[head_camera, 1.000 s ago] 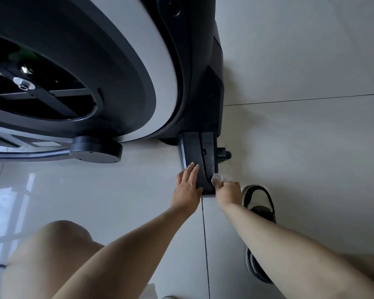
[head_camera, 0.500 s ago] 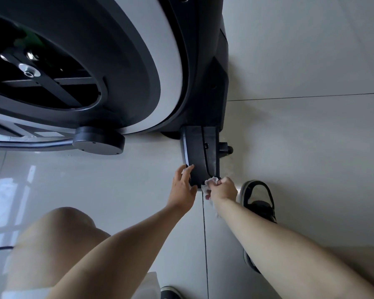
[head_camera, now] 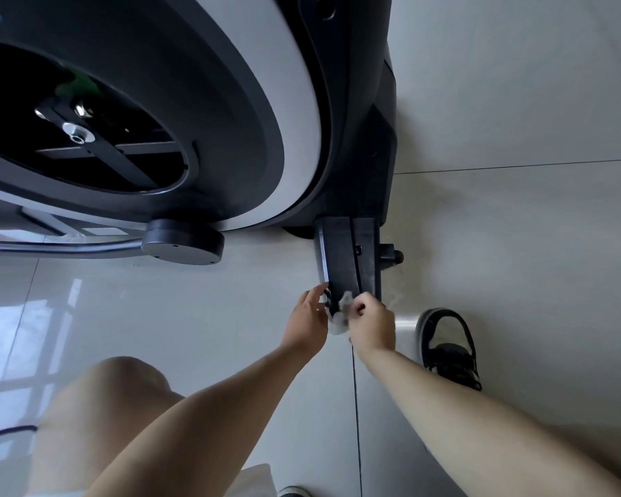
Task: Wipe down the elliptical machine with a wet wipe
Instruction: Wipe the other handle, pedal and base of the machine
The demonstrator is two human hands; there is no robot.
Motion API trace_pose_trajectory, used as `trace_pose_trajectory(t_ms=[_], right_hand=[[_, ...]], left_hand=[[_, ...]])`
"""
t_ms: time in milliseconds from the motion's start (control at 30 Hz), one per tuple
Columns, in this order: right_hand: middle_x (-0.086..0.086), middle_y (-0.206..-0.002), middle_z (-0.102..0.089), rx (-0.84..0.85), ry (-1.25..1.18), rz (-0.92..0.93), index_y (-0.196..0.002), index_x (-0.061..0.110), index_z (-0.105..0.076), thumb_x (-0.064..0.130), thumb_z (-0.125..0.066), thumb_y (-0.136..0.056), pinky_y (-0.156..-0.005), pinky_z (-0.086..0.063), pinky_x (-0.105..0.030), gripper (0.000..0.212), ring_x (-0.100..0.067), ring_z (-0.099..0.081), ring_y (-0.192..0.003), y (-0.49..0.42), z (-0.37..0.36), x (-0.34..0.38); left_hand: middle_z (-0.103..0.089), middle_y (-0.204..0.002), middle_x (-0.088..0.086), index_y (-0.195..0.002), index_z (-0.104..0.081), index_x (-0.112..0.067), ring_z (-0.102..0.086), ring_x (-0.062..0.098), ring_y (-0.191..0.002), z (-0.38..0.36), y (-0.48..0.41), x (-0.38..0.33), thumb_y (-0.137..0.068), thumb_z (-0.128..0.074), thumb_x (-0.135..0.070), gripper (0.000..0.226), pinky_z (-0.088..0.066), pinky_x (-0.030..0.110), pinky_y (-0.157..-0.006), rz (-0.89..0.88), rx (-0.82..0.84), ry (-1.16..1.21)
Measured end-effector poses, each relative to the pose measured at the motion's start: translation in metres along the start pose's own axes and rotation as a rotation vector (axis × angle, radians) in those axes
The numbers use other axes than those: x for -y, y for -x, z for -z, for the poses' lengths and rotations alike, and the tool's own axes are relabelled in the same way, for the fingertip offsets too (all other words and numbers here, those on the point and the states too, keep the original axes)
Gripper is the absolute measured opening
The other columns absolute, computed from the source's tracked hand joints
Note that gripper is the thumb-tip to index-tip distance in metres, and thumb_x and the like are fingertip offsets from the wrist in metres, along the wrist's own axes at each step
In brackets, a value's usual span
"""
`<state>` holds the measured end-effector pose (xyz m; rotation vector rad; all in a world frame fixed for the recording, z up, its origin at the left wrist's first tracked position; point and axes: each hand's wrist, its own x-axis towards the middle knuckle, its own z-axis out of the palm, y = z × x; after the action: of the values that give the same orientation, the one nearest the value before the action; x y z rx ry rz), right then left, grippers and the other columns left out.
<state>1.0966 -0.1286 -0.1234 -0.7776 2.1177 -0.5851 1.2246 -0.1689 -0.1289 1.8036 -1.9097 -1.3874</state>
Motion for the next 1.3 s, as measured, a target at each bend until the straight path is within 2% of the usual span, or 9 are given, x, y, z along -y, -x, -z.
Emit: trace_pose_trajectory(t_ms=[133,433,633,767,900,1000,1100,1233,1300], right_hand=[[-0.005,-0.074,-0.065,-0.115,0.046,0.078,-0.082,0.016,-0.056,0.014,-0.053,-0.096,-0.059,-0.050,-0.039,0.015,-0.033,-0.061,-0.072,-0.025,0.022,0.005],[-0.007,-0.080,-0.060,-0.199,0.074,0.059,-0.092,0.011,-0.059,0.017,-0.045,-0.102,-0.057,-0.038,-0.033,0.018,-0.032,-0.055,-0.074,-0.064,0.034,0.024],[0.000,-0.073,-0.051,-0.090,0.093,0.254,-0.072,0.023,-0.038,0.007,-0.048,-0.097,-0.056,-0.033,-0.035,0.032,-0.025,-0.047,-0.067,-0.039,0.017,0.016],[0.000,-0.091,-0.055,0.026,0.142,0.410,-0.092,0.015,-0.057,0.012,-0.056,-0.099,-0.066,-0.044,-0.035,0.008,-0.024,-0.056,-0.079,-0.035,0.015,0.003],[0.002,-0.116,-0.054,0.210,0.376,0.628,-0.128,0.022,-0.060,0.013,-0.051,-0.096,-0.070,-0.040,-0.030,0.034,-0.021,-0.059,-0.094,-0.033,0.006,0.007],[0.016,-0.100,-0.064,0.224,0.364,0.613,-0.103,0.037,-0.062,0.038,-0.050,-0.102,-0.071,-0.041,-0.030,0.012,-0.016,-0.062,-0.092,-0.036,0.006,0.036],[0.019,-0.093,-0.064,0.178,0.318,0.648,-0.088,0.031,-0.054,0.055,-0.049,-0.098,-0.070,-0.040,-0.032,0.026,-0.008,-0.061,-0.088,-0.060,0.014,0.066],[0.012,-0.101,-0.056,0.181,0.265,0.589,-0.104,0.021,-0.055,0.035,-0.049,-0.101,-0.071,-0.038,-0.034,0.016,-0.015,-0.055,-0.091,-0.097,0.015,0.092],[0.005,-0.090,-0.051,0.178,0.247,0.501,-0.093,0.019,-0.047,0.044,-0.044,-0.099,-0.067,-0.037,-0.040,0.025,-0.021,-0.053,-0.083,-0.097,0.013,0.098]], left_hand=[[-0.051,-0.139,-0.006,-0.151,-0.040,-0.035,-0.061,0.008,-0.104,-0.002,-0.002,-0.003,-0.101,-0.041,-0.008,0.057,-0.043,0.014,-0.078,0.004,-0.018,-0.007],[-0.043,-0.136,0.002,-0.157,-0.033,-0.031,-0.057,0.018,-0.103,-0.005,-0.015,-0.020,-0.104,-0.044,-0.016,0.056,-0.044,0.024,-0.086,-0.004,-0.009,-0.116],[-0.055,-0.130,0.000,-0.148,-0.045,-0.029,-0.061,0.018,-0.110,0.003,-0.023,-0.019,-0.103,-0.039,-0.013,0.048,-0.043,0.024,-0.085,0.057,-0.079,-0.061],[-0.059,-0.128,0.004,-0.146,-0.051,-0.024,-0.062,0.022,-0.108,0.006,-0.032,-0.017,-0.101,-0.042,-0.010,0.048,-0.044,0.023,-0.086,0.087,-0.067,-0.084],[-0.070,-0.120,0.000,-0.135,-0.062,-0.030,-0.067,0.019,-0.105,0.010,-0.037,-0.018,-0.096,-0.045,-0.007,0.048,-0.054,0.031,-0.088,0.151,-0.071,0.026],[-0.075,-0.101,-0.002,-0.121,-0.069,-0.032,-0.072,0.019,-0.093,0.015,-0.039,-0.021,-0.093,-0.044,-0.006,0.045,-0.058,0.037,-0.082,0.211,-0.067,0.139],[-0.075,-0.102,-0.002,-0.126,-0.065,-0.028,-0.072,0.011,-0.085,0.023,-0.042,-0.025,-0.097,-0.042,-0.006,0.044,-0.055,0.022,-0.068,0.245,-0.018,0.158],[-0.074,-0.099,-0.003,-0.140,-0.057,-0.021,-0.071,0.002,-0.074,0.032,-0.045,-0.030,-0.097,-0.045,-0.005,0.048,-0.059,0.027,-0.076,0.316,0.024,0.241],[-0.075,-0.106,0.003,-0.146,-0.050,-0.016,-0.073,0.007,-0.077,0.035,-0.047,-0.030,-0.097,-0.046,-0.002,0.051,-0.059,0.026,-0.080,0.349,0.028,0.316]])
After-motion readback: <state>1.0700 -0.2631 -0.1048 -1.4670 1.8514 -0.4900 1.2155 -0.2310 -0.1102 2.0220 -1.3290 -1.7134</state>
